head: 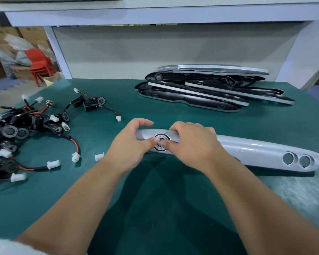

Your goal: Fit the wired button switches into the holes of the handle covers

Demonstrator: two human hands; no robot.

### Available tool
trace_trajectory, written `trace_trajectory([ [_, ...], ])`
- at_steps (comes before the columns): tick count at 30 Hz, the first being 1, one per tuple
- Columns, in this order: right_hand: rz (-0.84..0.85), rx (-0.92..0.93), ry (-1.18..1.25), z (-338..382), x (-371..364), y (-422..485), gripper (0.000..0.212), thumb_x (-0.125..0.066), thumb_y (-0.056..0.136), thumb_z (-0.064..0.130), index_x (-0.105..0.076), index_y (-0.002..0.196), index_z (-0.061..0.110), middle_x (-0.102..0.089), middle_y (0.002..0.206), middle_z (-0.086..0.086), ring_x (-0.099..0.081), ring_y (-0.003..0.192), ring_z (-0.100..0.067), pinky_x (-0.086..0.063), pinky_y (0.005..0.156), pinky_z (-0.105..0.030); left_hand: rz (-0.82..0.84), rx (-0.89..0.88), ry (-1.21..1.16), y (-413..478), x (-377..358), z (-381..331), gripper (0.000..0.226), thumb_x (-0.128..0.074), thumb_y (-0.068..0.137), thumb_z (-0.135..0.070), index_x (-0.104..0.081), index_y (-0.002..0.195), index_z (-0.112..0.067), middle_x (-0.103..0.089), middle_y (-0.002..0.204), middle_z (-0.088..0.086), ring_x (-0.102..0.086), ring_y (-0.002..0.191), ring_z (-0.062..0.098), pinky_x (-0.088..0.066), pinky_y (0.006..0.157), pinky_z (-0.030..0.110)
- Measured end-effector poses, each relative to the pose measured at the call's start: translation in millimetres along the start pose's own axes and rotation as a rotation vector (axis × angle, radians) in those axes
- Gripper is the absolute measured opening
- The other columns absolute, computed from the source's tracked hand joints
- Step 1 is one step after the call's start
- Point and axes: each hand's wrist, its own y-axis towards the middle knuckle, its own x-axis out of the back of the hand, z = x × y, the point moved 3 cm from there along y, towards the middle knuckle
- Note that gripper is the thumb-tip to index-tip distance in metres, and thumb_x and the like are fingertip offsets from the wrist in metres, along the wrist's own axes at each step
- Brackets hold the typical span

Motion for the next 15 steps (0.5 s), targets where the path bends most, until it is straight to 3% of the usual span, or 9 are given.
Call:
trace_trajectory([
  [3, 0.014, 0.047, 0.004, -3.7, -2.5, -3.3, 0.046, -0.047, 0.079, 0.069, -0.049, 0.111, 0.036, -0.049, 0.093, 0.012, -0.042, 0.094, -0.015, -0.024, 0.078, -0.034, 0.016, -0.002, -0.001, -0.3, 0.6, 5.7, 0.033, -0.07, 0.084, -0.029, -0.051, 0.104, -0.047, -0.067, 0.087, -0.003, -0.064, 0.083, 0.014, -0.048, 0.072, 0.014],
  [6, 0.067, 0.065, -0.031, -17.4, -3.3, -8.2, 0.058, -0.055, 0.069, 0.073, -0.042, 0.119, 0.045, -0.045, 0.095, 0.016, -0.04, 0.099, -0.012, -0.021, 0.081, -0.033, 0.057, 0.018, -0.028, -1.4, 1.4, 12.1, 0.039, -0.072, 0.083, -0.029, -0.049, 0.106, -0.051, -0.068, 0.09, 0.004, -0.064, 0.091, 0.02, -0.049, 0.088, 0.027],
  [9, 0.158, -0.015, -0.059, -45.5, -0.3, -14.0, 0.073, -0.055, 0.061, 0.079, -0.036, 0.125, 0.049, -0.043, 0.098, 0.016, -0.036, 0.099, -0.011, -0.023, 0.087, -0.035, 0.089, 0.042, 0.044, -2.2, 0.9, 15.2, 0.057, -0.078, 0.075, -0.036, -0.042, 0.114, -0.056, -0.062, 0.09, -0.003, -0.059, 0.083, 0.008, -0.042, 0.068, 0.013],
  [12, 0.187, -0.094, -0.091, -85.7, 9.9, -26.8, 0.076, -0.052, 0.057, 0.083, -0.037, 0.125, 0.05, -0.046, 0.099, 0.02, -0.04, 0.098, -0.01, -0.023, 0.086, -0.035, 0.079, 0.086, 0.066, -1.8, -3.6, 17.7, 0.064, -0.078, 0.074, -0.034, -0.041, 0.122, -0.051, -0.057, 0.092, -0.005, -0.055, 0.083, 0.008, -0.037, 0.065, 0.018],
  [15, 0.178, -0.198, -0.182, -132.6, 26.6, -48.0, 0.09, -0.036, 0.046, 0.095, -0.038, 0.124, 0.051, -0.051, 0.108, 0.02, -0.048, 0.11, -0.011, -0.028, 0.09, -0.036, 0.041, 0.111, 0.014, -0.7, -6.3, 18.6, 0.061, -0.08, 0.072, -0.027, -0.045, 0.117, -0.048, -0.056, 0.092, -0.009, -0.054, 0.083, 0.006, -0.035, 0.064, 0.018],
])
